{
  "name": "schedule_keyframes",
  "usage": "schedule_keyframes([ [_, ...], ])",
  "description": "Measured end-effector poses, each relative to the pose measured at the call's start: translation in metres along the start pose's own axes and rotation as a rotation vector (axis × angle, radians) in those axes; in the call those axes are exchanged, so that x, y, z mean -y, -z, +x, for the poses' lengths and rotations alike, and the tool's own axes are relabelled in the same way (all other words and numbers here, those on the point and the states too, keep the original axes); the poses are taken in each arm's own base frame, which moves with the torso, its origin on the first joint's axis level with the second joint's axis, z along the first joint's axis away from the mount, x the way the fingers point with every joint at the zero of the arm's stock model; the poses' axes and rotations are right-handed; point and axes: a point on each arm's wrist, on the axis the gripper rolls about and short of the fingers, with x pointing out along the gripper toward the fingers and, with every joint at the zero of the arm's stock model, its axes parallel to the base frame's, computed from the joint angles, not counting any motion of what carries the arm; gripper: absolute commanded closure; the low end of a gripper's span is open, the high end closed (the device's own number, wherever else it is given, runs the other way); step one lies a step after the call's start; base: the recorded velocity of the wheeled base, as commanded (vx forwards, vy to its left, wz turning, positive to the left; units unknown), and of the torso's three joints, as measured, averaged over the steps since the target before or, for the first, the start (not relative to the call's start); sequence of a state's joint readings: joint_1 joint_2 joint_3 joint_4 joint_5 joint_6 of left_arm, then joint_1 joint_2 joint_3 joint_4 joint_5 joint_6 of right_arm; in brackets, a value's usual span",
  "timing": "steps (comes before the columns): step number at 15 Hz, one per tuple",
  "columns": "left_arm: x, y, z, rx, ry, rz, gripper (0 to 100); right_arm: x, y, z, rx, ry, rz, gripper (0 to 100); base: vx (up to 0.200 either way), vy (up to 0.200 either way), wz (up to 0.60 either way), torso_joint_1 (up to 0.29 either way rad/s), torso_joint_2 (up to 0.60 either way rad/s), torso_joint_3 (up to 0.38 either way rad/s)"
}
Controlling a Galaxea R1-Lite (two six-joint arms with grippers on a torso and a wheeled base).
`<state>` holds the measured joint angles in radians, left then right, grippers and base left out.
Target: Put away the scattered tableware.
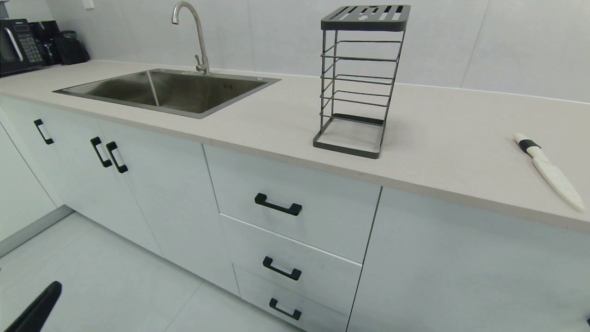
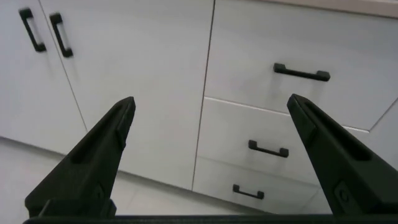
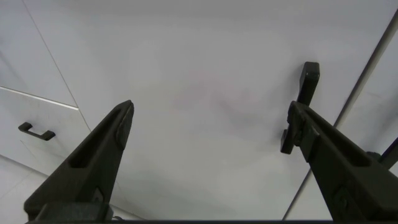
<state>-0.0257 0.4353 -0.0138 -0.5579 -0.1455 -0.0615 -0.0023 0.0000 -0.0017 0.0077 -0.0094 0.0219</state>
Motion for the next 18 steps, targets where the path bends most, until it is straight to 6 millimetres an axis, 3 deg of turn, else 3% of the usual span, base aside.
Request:
schedule_keyframes([
  [4, 0.004, -0.014, -0.024, 0.191, 0.009, 0.04, 0, 0.0, 0.0, 0.0, 0.0, 0.0, 0.0, 0, 0.0, 0.0, 0.0, 0.0, 0.0, 0.0],
  [6, 0.006, -0.008, -0.036, 0.209, 0.007, 0.044, 0, 0.0, 0.0, 0.0, 0.0, 0.0, -0.001, 0, 0.0, 0.0, 0.0, 0.0, 0.0, 0.0],
  [10, 0.006, 0.029, -0.047, 0.069, -0.017, 0.033, 0, 0.0, 0.0, 0.0, 0.0, 0.001, -0.001, 0, 0.0, 0.0, 0.0, 0.0, 0.0, 0.0],
  [13, 0.003, 0.056, -0.05, -0.147, -0.095, 0.043, 0, 0.0, 0.0, 0.0, 0.0, 0.001, -0.002, 0, 0.0, 0.0, 0.0, 0.0, 0.0, 0.0],
  [18, 0.003, 0.056, -0.05, -0.133, -0.096, 0.058, 0, 0.0, 0.0, 0.0, 0.0, 0.001, -0.002, 0, 0.0, 0.0, 0.0, 0.0, 0.0, 0.0],
])
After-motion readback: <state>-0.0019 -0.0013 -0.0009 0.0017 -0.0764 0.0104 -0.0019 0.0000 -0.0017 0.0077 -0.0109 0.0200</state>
